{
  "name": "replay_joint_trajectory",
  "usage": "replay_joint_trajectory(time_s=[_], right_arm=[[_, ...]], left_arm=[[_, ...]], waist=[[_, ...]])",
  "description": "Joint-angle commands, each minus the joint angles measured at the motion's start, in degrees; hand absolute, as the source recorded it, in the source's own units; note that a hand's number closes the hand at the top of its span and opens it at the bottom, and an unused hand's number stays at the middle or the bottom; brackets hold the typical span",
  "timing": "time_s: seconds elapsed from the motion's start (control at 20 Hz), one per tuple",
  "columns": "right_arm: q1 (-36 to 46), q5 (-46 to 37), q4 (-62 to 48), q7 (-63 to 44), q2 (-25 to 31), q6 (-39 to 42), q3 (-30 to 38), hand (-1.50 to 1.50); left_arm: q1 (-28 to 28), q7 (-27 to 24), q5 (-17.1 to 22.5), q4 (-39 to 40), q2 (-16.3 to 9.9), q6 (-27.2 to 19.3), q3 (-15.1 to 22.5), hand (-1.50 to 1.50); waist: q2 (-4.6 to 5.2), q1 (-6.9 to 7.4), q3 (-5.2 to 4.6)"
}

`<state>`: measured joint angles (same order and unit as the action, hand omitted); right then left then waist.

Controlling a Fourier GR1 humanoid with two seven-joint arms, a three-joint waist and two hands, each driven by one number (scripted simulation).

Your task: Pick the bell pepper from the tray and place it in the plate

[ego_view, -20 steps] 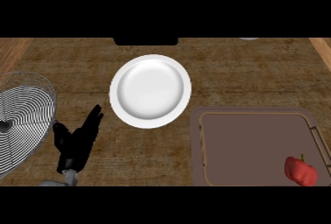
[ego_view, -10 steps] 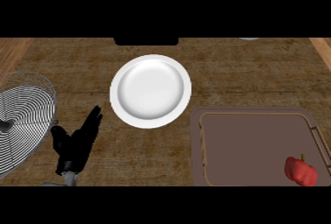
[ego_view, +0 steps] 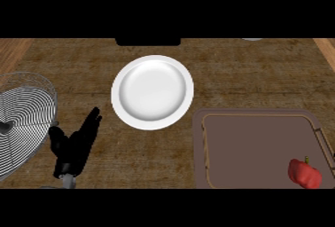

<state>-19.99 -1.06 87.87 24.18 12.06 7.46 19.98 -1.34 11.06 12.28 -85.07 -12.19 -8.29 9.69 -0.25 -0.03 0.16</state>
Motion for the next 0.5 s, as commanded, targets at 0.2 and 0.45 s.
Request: replay_joint_trajectory(time_s=[0.2,0.45], right_arm=[[3.72,-7.97,-4.81,2.20,1.91,-0.58,-2.55,1.50],[5.49,-11.21,-6.60,6.22,-0.61,-5.45,-2.26,1.50]], left_arm=[[-0.62,1.28,-0.75,0.63,0.91,1.64,-1.10,0.00],[2.45,1.43,-2.71,4.08,3.71,0.57,-1.73,0.00]], waist=[[0.24,0.11,-0.15],[0.26,-0.10,-0.16]])
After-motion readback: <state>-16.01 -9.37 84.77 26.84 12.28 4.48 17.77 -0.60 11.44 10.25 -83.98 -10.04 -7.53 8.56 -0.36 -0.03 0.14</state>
